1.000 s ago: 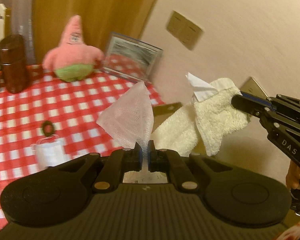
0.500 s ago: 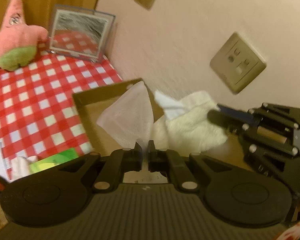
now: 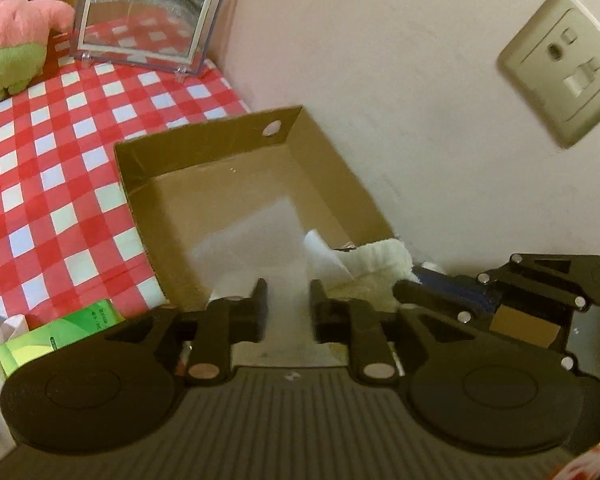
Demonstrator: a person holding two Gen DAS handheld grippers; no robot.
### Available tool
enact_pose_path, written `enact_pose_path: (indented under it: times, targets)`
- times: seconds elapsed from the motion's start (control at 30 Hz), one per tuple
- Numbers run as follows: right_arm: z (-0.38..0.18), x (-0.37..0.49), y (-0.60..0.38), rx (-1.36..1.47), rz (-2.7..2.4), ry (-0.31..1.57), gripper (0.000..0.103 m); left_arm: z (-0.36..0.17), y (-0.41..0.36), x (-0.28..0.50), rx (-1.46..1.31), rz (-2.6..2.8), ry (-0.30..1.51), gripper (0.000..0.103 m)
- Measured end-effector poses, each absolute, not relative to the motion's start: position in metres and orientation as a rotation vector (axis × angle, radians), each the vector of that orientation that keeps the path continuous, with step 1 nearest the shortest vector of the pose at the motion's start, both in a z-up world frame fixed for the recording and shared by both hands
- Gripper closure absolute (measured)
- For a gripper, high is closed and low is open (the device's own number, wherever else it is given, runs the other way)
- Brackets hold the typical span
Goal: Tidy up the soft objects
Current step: 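Carry the mesh bag and cream towel into the cardboard tray and open both grippers, then withdraw both grippers from the tray back toward the pile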
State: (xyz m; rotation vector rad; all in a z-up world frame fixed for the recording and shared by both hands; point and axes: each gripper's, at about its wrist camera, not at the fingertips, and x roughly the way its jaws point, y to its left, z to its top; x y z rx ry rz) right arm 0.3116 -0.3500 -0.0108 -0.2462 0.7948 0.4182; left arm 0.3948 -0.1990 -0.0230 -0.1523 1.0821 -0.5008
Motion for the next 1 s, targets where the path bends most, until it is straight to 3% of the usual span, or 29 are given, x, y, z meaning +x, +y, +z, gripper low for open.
enact_pose_path:
  times: [0.1,0.5,0.53,0.6,0.63,1.0]
  targets:
    - [-0.021,0.316,-0.351,-0.239,0.417,0.814,0.099,-0.025,-0.194,0.395,-0.16,-0.503,1.074,0.074]
    - [-0.019,0.315,-0.354,-0.178,0.413,0.824,0.096,0.014,-0.164,0.37,-0.17,-0.469,0.976,0.071]
    - [-0.015,0.313,-0.353,-0.181,0.415,0.817,0.089,0.018,-0.161,0.366,-0.17,-0.464,0.966,0.07]
    - [-0.008,0.306,-0.353,-0.177,0.413,0.802,0.056,0.025,-0.157,0.358,-0.16,-0.449,0.948,0.068]
    - [-0.003,0.302,-0.354,-0.169,0.415,0.791,0.05,0.029,-0.155,0.355,-0.154,-0.442,0.937,0.067]
    - [0.04,0.259,-0.352,-0.142,0.395,0.745,0.047,0.074,-0.119,0.296,-0.137,-0.388,0.825,0.059]
